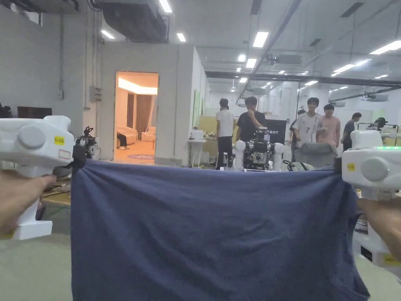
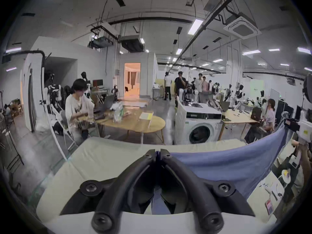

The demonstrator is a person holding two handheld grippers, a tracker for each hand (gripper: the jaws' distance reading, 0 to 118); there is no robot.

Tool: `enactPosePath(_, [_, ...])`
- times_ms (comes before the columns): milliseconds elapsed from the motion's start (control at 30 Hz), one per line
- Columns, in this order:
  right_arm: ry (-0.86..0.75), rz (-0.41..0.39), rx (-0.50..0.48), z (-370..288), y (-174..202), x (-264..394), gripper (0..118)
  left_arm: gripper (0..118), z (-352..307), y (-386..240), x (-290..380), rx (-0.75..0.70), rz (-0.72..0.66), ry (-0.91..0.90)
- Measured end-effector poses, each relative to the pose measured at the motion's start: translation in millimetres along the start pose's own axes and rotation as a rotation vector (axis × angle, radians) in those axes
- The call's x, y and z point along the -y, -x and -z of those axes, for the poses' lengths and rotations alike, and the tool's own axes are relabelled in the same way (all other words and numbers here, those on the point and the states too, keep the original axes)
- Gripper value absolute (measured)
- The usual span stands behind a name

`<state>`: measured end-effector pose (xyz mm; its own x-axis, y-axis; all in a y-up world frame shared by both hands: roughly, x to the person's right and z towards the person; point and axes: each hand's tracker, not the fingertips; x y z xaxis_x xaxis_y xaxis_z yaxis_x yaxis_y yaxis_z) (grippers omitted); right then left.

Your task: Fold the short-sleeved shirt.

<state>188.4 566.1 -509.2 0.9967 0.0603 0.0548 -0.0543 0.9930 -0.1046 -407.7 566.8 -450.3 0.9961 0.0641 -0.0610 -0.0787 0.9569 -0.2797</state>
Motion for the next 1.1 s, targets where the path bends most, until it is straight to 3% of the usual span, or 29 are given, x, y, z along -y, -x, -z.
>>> enactPosePath(267, [-0.114,-0.046,0.021,14.5,3.6,-66.4,0,0,4.0,-2.1,-61.0,-0.042,0.007,-0.074])
enactPosePath(433, [-0.111,-0.038,0.020,9.9,5.2,-49.8,0,0,9.0,-6.0,-45.8,-0.047,0.022,-0.057])
enactPosePath(800, [0.139,-0.081,0.028,-30.3,-5.0,113.1,0,0,-0.4,2.3,109.5,0.024,-0.017,0.088])
enactPosePath(1000, [0.242,-0.050,0.011,-94.9,-22.0,203.3,0,0,-51.7,4.0,218.9,0.050,-0.008,0.156])
enactPosePath(1100, [0.274,-0.076,0.011,-133.3,-28.5,243.7,0,0,-85.7,5.8,265.4,0.058,-0.022,0.186])
